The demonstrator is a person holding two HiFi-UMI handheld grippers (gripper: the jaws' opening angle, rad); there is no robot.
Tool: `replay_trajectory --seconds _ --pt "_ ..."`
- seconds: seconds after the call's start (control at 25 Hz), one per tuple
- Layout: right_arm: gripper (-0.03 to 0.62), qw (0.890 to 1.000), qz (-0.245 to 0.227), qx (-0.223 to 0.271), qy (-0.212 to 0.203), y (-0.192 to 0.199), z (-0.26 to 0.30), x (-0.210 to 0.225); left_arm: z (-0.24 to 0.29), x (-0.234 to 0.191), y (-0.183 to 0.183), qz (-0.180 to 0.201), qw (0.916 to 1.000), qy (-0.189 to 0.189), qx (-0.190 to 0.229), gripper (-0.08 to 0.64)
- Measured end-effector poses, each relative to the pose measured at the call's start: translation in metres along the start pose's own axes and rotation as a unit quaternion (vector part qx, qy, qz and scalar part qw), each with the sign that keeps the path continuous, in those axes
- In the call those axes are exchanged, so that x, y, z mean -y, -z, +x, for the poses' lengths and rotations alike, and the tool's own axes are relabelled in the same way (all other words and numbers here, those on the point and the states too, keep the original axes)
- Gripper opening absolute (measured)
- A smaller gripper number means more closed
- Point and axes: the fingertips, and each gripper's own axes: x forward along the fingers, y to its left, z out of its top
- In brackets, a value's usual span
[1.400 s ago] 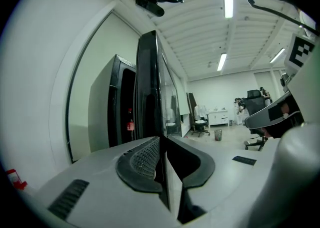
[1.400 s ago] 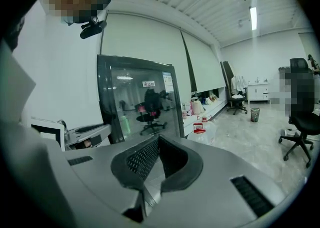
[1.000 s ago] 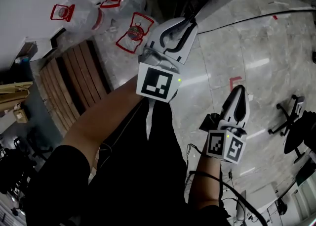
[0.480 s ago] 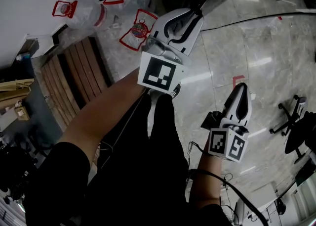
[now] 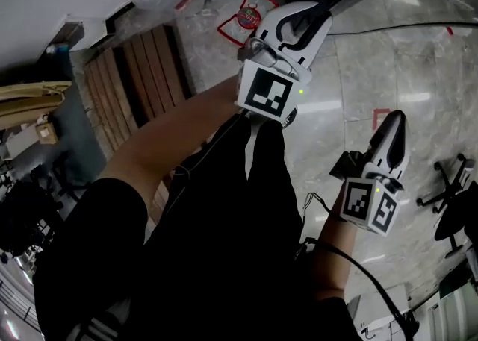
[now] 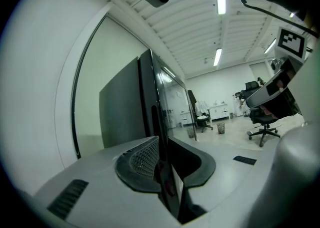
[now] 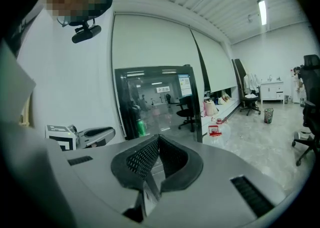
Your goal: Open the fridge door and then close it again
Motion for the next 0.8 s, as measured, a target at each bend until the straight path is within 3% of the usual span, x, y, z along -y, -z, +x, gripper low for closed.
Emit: replay_trajectory --seconds 0.4,0.6,0.8 --pt "0.015 0.994 -0.022 0.014 -0.103 -0.058 -0.033 -0.094 -0.108 -0.085 -0.115 -0.068 0.9939 -0.079 0.034 0.049" --pt "0.015 0.990 -0.036 0.032 -0.131 -0.098 -0.060 -0.123 -0.159 -0.095 -0.171 -0.096 0.9897 -0.098 0.040 0.046" --pt "0.015 0.987 -0.043 0.048 -0.144 -0.128 -0.084 -0.150 -0.197 -0.090 -0.200 -0.112 0.9884 -0.096 0.037 0.045"
